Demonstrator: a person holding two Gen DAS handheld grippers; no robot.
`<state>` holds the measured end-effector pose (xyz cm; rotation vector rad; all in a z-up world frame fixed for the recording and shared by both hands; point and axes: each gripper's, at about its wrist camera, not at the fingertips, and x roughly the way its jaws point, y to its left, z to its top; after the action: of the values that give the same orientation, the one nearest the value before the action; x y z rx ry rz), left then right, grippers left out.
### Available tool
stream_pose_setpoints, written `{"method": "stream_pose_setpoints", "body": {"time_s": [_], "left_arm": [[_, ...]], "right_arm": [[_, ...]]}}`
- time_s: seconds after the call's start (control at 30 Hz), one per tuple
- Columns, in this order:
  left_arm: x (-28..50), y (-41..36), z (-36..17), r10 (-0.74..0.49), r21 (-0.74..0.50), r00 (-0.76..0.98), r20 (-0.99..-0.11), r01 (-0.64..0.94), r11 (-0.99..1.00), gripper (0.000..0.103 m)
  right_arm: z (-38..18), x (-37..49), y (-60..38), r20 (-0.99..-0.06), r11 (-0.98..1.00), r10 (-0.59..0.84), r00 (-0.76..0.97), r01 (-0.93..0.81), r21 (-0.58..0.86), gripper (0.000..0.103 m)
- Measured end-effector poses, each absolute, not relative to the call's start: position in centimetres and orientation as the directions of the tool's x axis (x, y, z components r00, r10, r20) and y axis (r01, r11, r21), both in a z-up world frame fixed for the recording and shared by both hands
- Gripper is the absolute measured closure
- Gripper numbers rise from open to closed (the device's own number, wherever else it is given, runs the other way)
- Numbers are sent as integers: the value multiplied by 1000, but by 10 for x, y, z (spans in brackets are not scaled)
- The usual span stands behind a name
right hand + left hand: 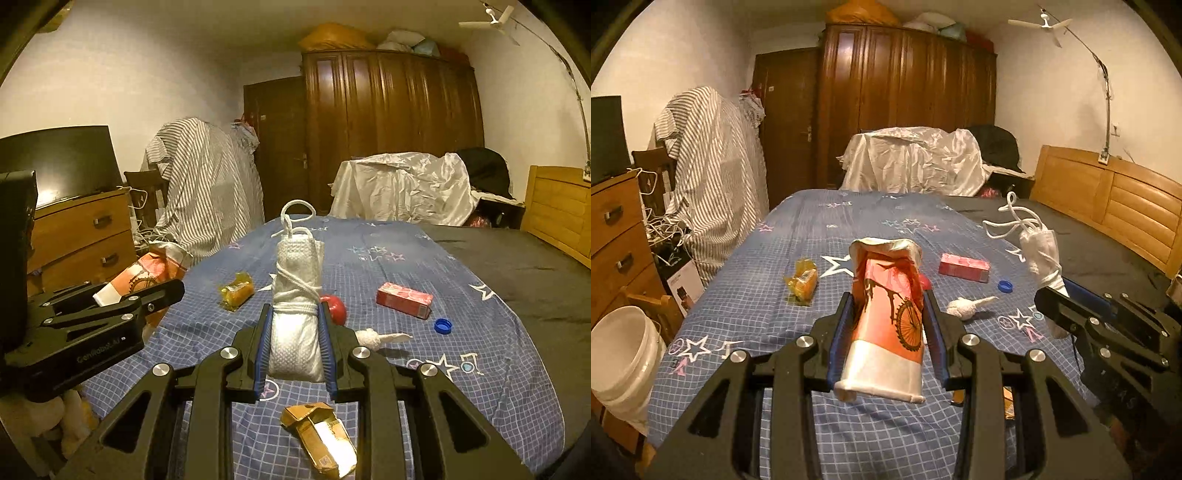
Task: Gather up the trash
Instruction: 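Carry the paper cup and white mask with both tools over the bucket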
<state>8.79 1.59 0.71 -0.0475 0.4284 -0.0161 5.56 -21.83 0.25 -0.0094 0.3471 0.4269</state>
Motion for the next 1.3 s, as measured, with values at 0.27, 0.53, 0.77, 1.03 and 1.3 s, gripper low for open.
{"method": "stream_pose_setpoints", "body": {"time_s": [0.27, 0.53, 0.77, 1.03, 1.3], "left_arm": [[78, 69, 23, 87, -48, 915, -394, -115, 992, 67], [60, 145, 38, 233, -55, 893, -384, -274, 960, 67], [35, 209, 53, 350, -68, 862, -366, -400, 914, 67], [5, 268, 62, 445, -74, 814, -373, -504, 860, 67], [-15, 330, 60, 501, -87, 757, -419, -583, 808, 67]], "right_arm": [[27, 72, -170, -315, 863, 494, 810, -502, 64, 78], [59, 88, -75, -309, 778, 609, 731, -625, 55, 78], [81, 85, 21, -306, 706, 680, 666, -707, 30, 78], [93, 76, 125, -334, 622, 741, 583, -783, 13, 78], [98, 72, 227, -414, 518, 779, 470, -856, 4, 78]]}}
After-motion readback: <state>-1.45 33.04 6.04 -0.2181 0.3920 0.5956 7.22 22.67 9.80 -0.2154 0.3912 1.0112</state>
